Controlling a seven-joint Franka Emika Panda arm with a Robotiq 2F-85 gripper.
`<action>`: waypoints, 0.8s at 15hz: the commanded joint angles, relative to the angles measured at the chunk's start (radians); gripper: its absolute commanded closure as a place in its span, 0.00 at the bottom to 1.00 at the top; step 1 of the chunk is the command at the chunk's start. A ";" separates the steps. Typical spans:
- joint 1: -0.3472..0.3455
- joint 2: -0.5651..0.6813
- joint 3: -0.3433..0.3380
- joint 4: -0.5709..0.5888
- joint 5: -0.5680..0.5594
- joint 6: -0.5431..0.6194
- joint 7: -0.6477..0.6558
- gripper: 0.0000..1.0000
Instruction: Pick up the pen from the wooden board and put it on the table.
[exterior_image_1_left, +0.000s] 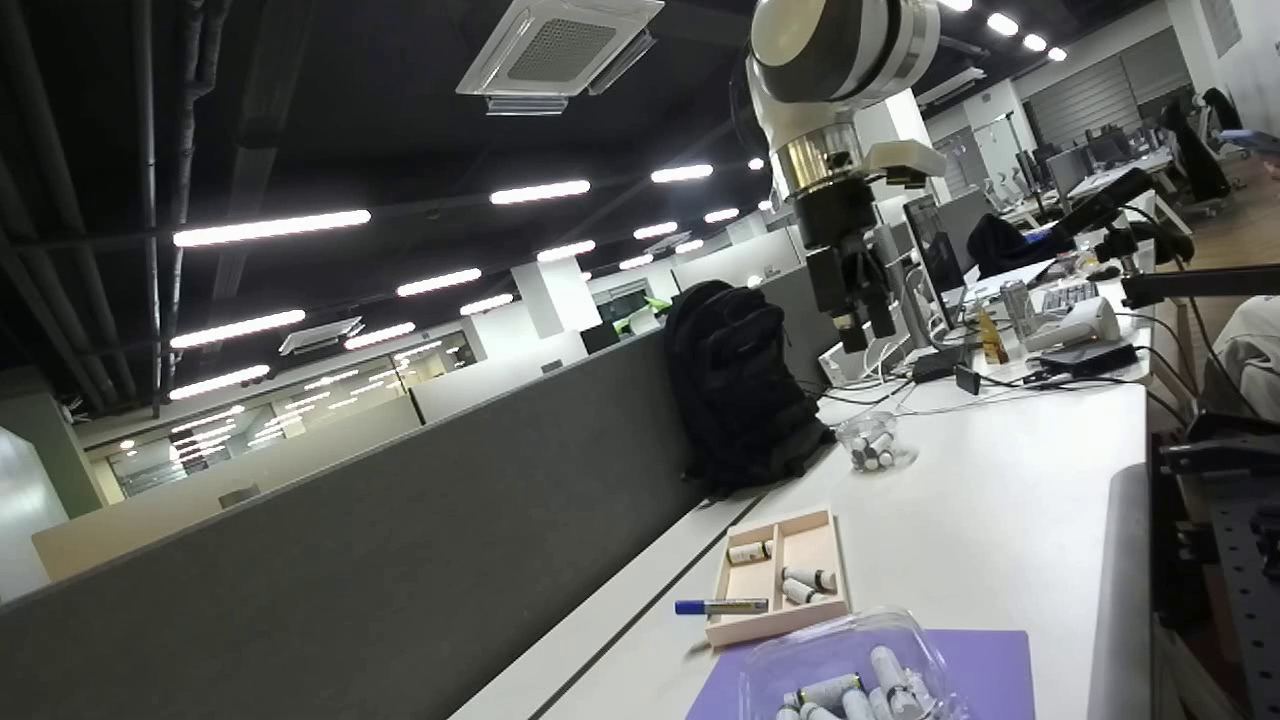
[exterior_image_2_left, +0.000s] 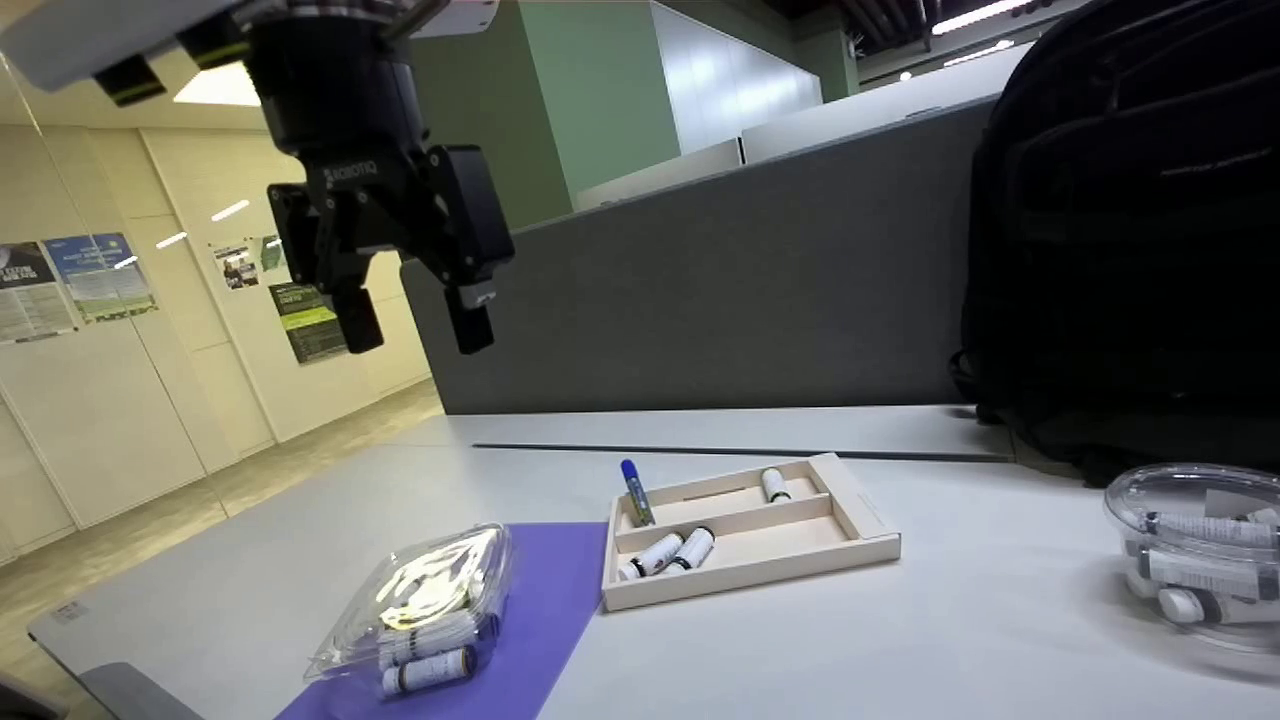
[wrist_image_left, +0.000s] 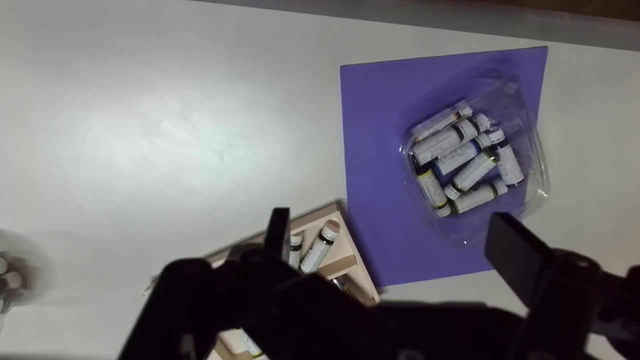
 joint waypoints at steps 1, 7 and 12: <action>0.038 0.104 0.006 0.039 0.055 0.122 -0.039 0.00; 0.082 0.354 0.087 0.150 0.038 0.339 -0.017 0.00; 0.024 0.587 0.146 0.330 -0.135 0.479 0.097 0.00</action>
